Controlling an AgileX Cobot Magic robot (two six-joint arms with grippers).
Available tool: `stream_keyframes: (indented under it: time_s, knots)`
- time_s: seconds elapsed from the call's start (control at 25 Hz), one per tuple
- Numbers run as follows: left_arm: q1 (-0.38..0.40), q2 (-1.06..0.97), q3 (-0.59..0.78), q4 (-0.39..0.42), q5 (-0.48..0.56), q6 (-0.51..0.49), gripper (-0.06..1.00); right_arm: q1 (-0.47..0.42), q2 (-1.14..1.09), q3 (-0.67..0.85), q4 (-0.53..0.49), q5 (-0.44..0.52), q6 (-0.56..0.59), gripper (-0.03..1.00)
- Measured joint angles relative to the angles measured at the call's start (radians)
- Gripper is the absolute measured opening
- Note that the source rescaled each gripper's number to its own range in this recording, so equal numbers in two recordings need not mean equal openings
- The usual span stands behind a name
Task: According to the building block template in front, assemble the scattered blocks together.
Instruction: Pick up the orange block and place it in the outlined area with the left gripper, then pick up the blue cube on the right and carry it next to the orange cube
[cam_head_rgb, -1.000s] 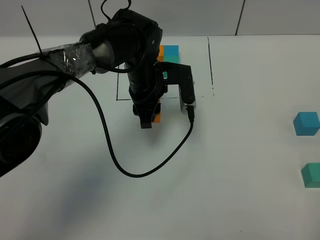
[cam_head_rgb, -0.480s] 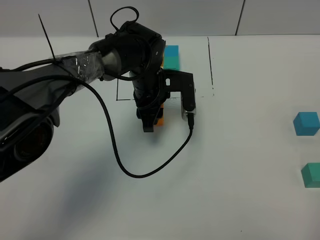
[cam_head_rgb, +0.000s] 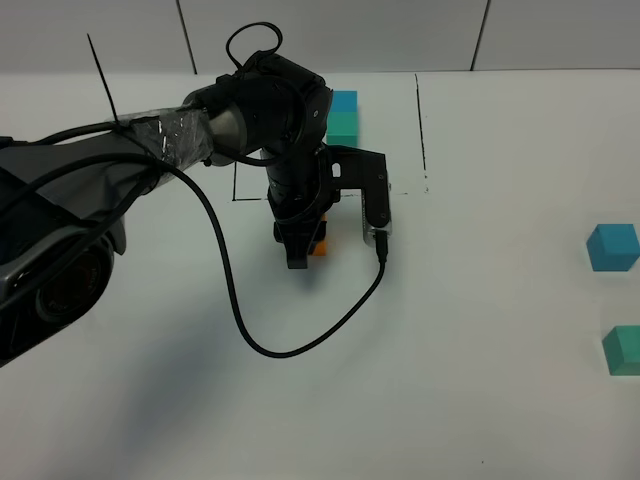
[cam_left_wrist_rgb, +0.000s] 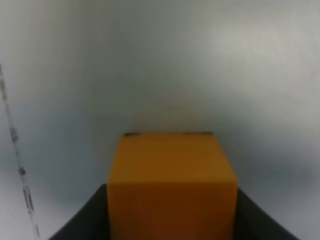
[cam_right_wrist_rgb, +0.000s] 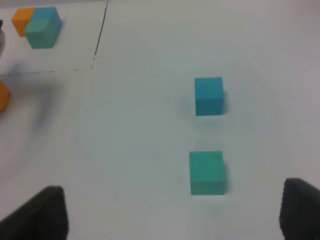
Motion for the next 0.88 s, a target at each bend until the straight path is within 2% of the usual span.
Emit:
stream_keyframes:
  time_s: [0.4, 0.48, 0.56, 0.88]
  knots:
    - [0.000, 0.000, 0.000, 0.006, -0.007, -0.001, 0.00, 0.000, 0.000, 0.000, 0.000, 0.000, 0.000, 0.73]
    - [0.000, 0.000, 0.000, 0.006, -0.015, -0.001, 0.04, 0.000, 0.000, 0.000, 0.000, 0.000, 0.000, 0.73]
    - [0.000, 0.000, 0.000, 0.008, -0.019, -0.001, 0.15, 0.000, 0.000, 0.000, -0.001, 0.000, 0.000, 0.73]
    - [0.000, -0.022, 0.000, 0.008, -0.025, -0.039, 0.76, 0.000, 0.000, 0.000, -0.001, 0.000, 0.002, 0.73]
